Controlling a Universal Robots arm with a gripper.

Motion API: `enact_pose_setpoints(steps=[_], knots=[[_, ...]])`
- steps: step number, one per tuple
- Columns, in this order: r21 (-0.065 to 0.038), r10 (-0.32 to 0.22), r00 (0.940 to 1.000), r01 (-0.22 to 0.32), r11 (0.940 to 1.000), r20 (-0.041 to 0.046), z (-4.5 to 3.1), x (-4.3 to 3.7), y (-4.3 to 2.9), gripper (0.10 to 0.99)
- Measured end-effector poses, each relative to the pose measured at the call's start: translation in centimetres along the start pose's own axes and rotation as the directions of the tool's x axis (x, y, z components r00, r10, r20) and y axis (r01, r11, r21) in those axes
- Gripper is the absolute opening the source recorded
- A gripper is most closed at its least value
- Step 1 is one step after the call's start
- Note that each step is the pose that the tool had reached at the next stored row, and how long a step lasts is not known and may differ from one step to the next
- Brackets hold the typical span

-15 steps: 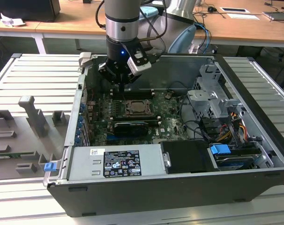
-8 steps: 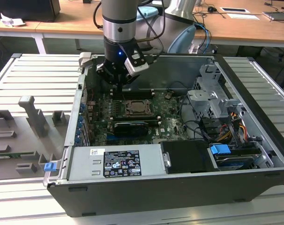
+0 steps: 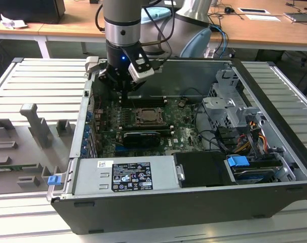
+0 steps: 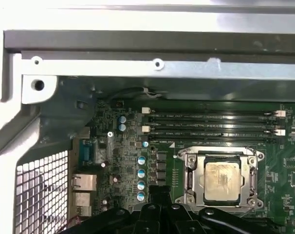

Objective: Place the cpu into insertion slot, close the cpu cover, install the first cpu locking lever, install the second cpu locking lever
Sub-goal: 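Install the first cpu locking lever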

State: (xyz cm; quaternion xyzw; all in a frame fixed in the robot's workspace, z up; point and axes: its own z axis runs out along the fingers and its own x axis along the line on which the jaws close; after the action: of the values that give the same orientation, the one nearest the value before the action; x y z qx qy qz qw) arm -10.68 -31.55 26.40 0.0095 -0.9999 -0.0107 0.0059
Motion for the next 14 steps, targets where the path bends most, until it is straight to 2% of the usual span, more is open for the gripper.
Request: enact_pose_setpoints(steps=[6, 9, 14], knots=[[0.000, 0.000, 1.0000, 0.000, 1.0000, 0.0000, 0.42, 0.02, 1.72, 0.106], [0.000, 0.000, 1.0000, 0.000, 1.0000, 0.0000, 0.57, 0.01, 2.11, 0.106], [0.000, 0.000, 1.0000, 0.000, 1.0000, 0.0001, 0.63, 0.01, 2.28, 0.106]])
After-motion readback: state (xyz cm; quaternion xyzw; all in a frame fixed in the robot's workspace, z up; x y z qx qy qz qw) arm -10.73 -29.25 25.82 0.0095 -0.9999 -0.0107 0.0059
